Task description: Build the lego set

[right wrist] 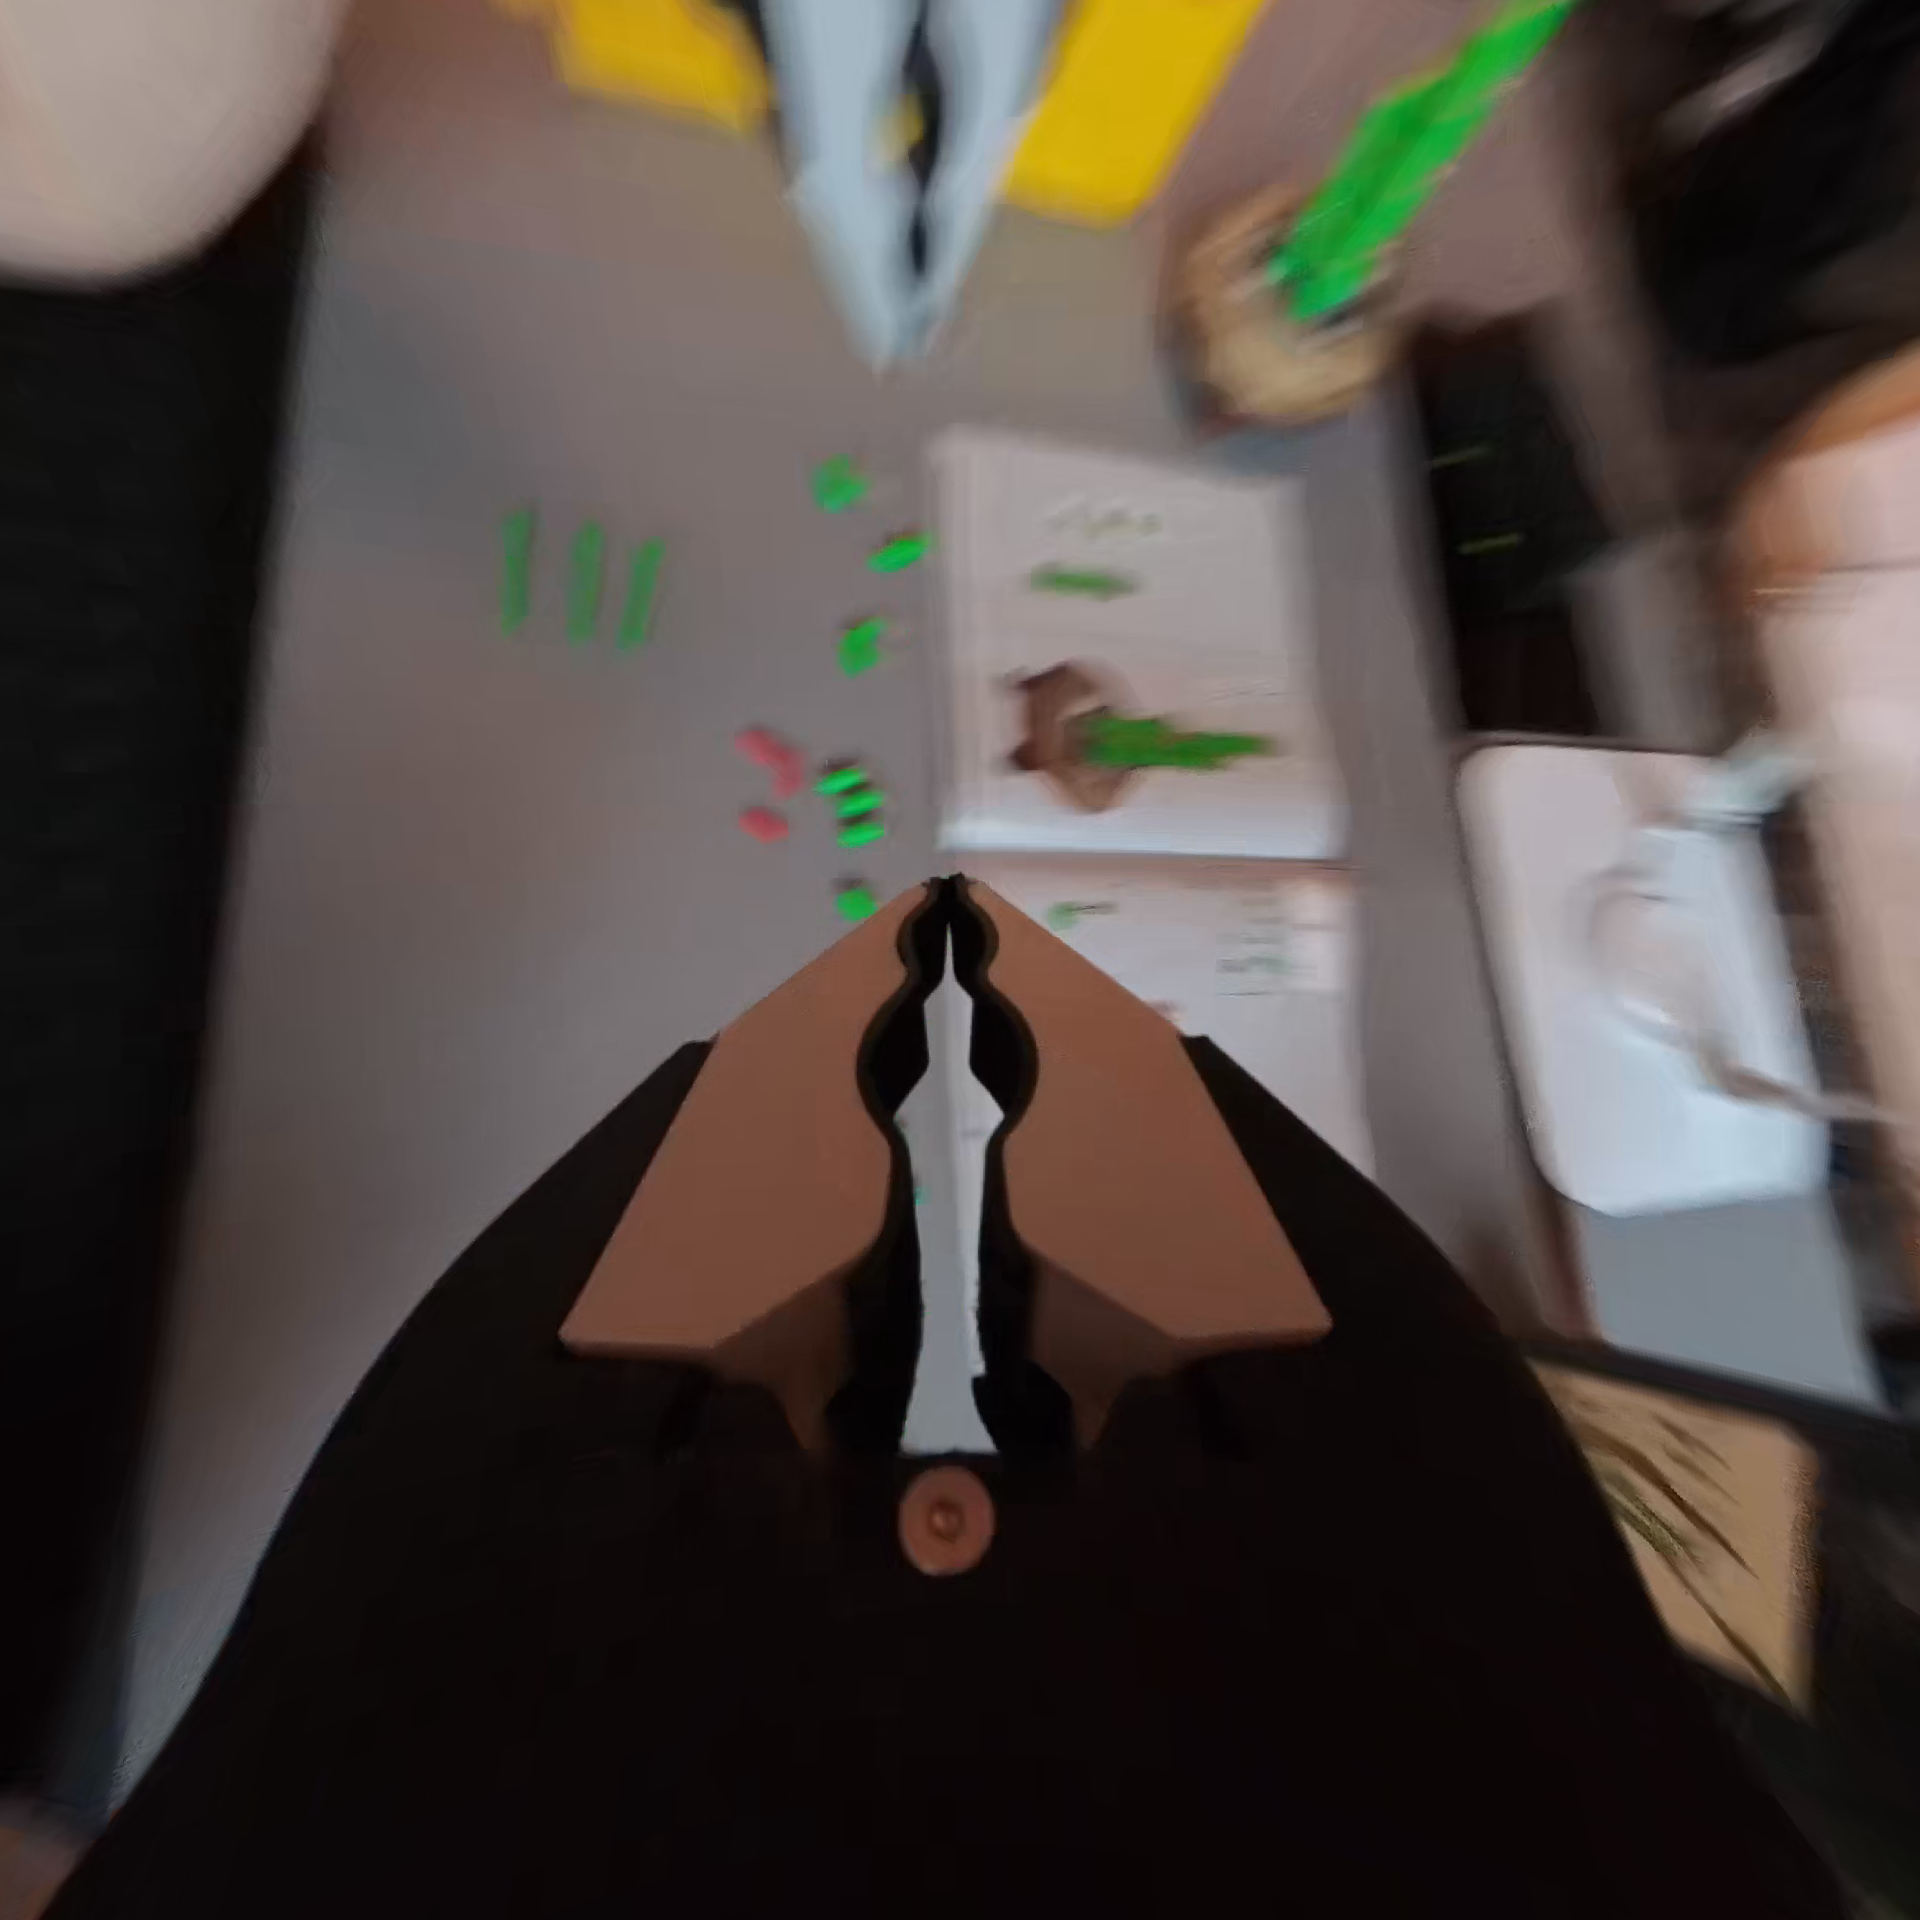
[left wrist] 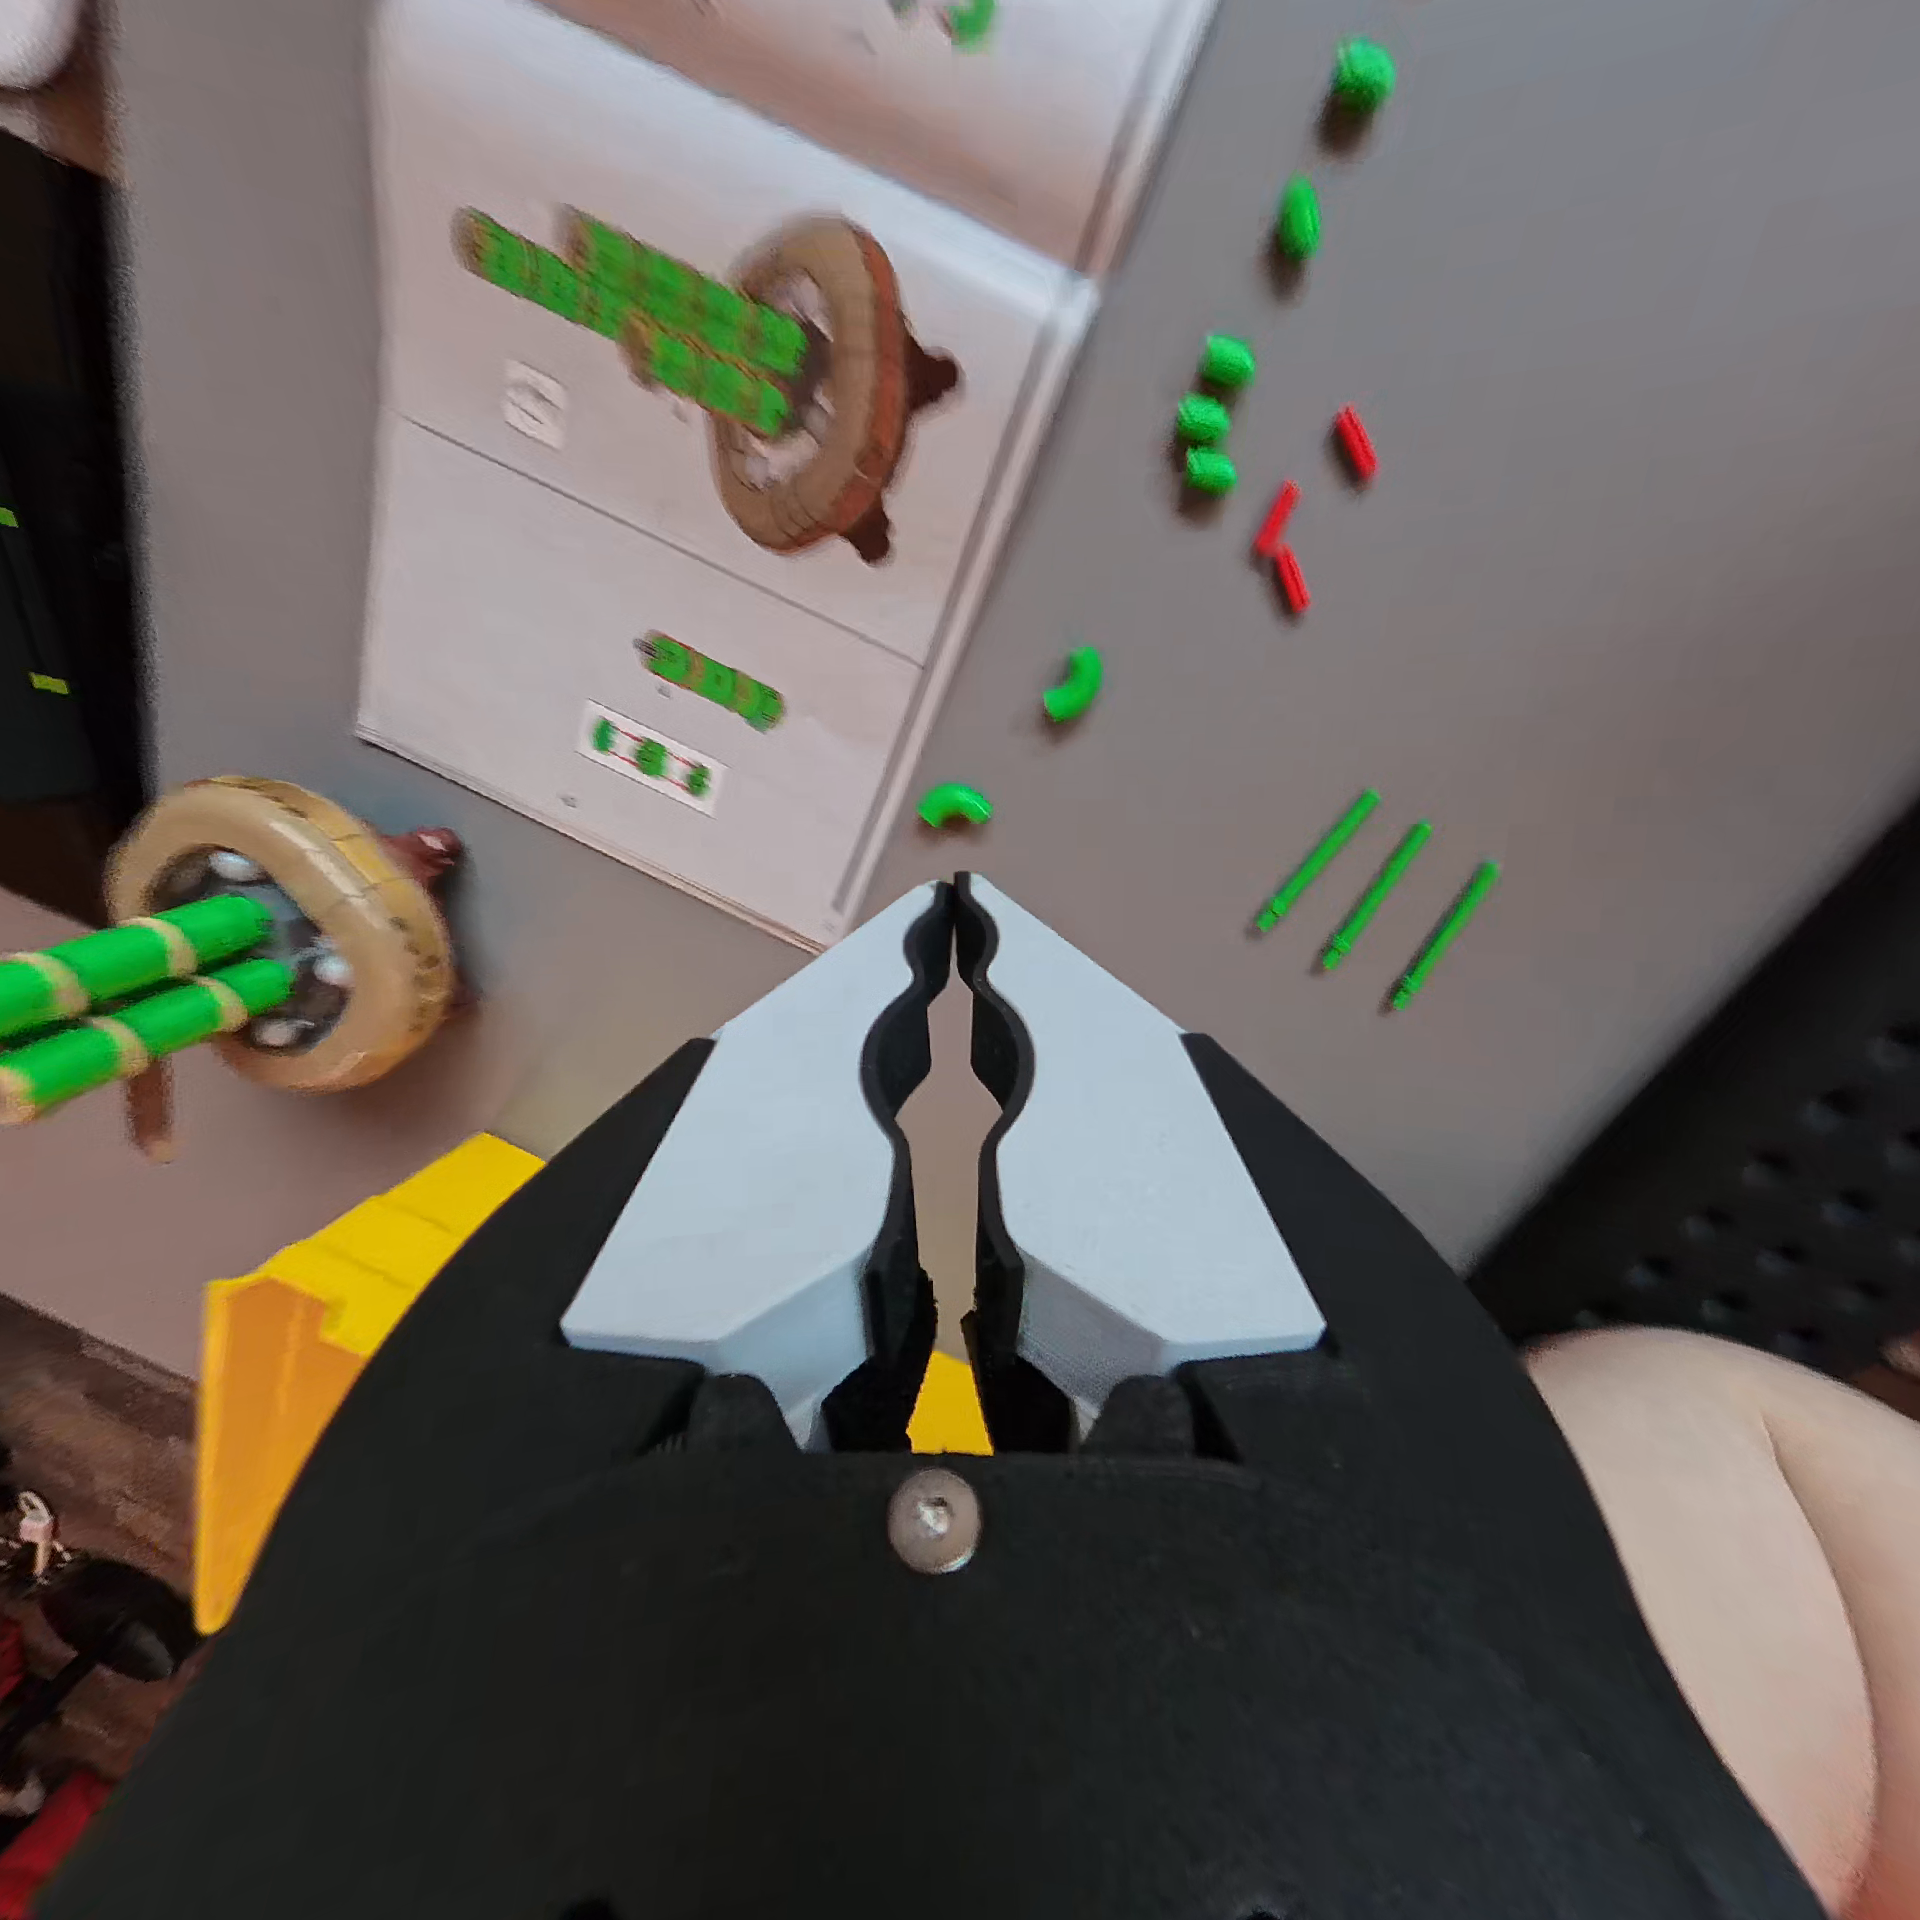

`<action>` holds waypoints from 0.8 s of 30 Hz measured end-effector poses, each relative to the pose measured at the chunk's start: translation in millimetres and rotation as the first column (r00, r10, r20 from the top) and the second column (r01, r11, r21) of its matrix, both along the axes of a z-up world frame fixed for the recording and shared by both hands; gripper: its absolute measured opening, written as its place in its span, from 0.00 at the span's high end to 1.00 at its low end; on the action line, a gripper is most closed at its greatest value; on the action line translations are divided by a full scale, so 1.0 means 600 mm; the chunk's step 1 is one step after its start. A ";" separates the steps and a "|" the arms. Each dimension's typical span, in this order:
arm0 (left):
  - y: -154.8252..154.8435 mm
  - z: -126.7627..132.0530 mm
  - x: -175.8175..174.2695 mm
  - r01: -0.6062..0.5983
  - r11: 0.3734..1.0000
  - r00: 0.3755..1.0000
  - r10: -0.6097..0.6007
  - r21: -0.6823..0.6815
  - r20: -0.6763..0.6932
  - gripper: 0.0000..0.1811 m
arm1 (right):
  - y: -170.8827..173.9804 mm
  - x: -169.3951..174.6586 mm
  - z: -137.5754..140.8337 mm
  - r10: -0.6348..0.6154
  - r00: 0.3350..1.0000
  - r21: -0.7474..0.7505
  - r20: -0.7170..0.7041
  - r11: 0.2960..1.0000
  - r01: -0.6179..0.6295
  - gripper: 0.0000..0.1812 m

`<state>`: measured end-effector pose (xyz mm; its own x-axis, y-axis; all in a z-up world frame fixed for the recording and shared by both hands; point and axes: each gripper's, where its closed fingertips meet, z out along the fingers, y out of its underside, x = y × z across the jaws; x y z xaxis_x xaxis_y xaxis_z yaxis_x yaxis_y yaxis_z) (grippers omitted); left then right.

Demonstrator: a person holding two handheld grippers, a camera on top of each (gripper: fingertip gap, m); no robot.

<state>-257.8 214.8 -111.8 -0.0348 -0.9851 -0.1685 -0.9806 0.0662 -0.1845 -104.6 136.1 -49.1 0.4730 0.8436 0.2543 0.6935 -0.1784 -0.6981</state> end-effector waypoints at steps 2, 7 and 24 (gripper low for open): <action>0.016 0.031 0.042 -0.006 0.998 0.990 -0.002 0.060 0.142 1.00 | 0.036 0.096 0.097 -0.191 0.960 0.226 -0.205 0.945 0.236 1.00; 0.028 0.113 0.212 -0.055 0.996 0.752 -0.001 0.064 0.659 1.00 | 0.042 0.264 0.033 -0.420 0.879 0.128 -0.224 0.882 0.454 0.94; 0.019 0.115 0.259 0.069 0.997 0.500 0.003 -0.043 0.866 1.00 | 0.070 0.196 -0.110 -0.295 0.954 -0.062 -0.057 0.955 0.291 0.94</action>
<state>-102.4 226.0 -43.0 0.0604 -0.9956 -0.0719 -0.3267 0.0483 -0.9439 13.3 177.9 -115.2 0.7154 0.6766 0.1741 0.5587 -0.4045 -0.7240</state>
